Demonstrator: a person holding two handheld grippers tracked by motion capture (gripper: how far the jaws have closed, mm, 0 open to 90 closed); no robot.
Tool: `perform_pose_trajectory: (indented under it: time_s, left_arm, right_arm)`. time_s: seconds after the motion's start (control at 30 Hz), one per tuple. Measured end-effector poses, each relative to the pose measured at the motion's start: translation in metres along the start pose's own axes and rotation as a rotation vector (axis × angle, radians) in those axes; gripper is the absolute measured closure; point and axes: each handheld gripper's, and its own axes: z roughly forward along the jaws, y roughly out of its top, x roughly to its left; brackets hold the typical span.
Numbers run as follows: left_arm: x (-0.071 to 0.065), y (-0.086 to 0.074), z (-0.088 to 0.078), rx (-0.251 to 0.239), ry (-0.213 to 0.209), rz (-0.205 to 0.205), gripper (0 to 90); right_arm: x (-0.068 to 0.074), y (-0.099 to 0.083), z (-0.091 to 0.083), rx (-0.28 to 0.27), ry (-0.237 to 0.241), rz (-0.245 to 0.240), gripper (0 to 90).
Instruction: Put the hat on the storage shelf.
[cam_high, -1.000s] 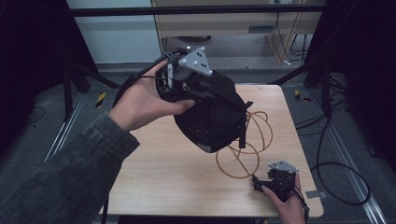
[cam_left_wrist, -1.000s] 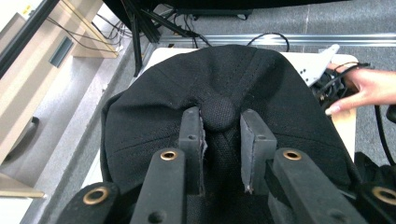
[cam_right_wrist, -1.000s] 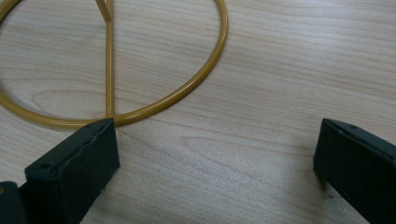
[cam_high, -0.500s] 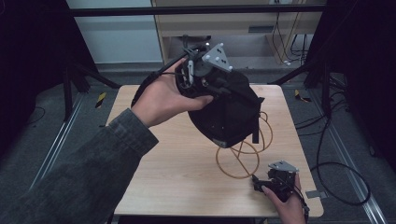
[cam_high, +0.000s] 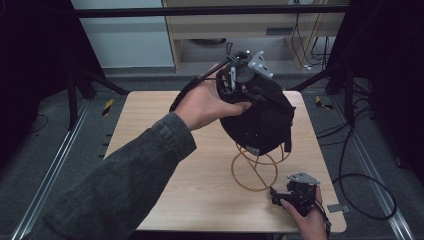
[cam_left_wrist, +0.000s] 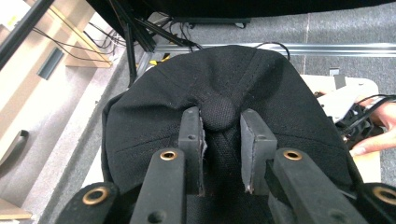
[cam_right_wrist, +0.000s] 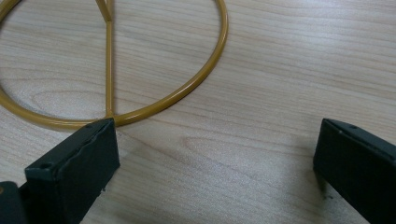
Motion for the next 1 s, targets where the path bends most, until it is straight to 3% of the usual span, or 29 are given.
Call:
perform_pose_trajectory:
  time_s: [0.13,0.43,0.47,1.0]
  left_arm:
    - [-0.006,0.004,0.017,0.0,-0.023,0.015,72.7]
    - [-0.011,0.005,0.036,0.021,-0.037,0.027,72.5]
    - [-0.014,0.004,0.041,0.036,-0.029,0.043,72.4]
    - [-0.014,-0.01,0.061,0.046,-0.052,0.017,72.0]
  right_arm:
    - [0.0,0.0,0.0,0.0,0.0,0.0,0.4]
    - [0.0,0.0,0.0,0.0,-0.002,-0.001,0.4]
    - [0.0,0.0,0.0,0.0,-0.002,-0.001,0.4]
    - [0.0,0.0,0.0,0.0,-0.002,-0.005,0.4]
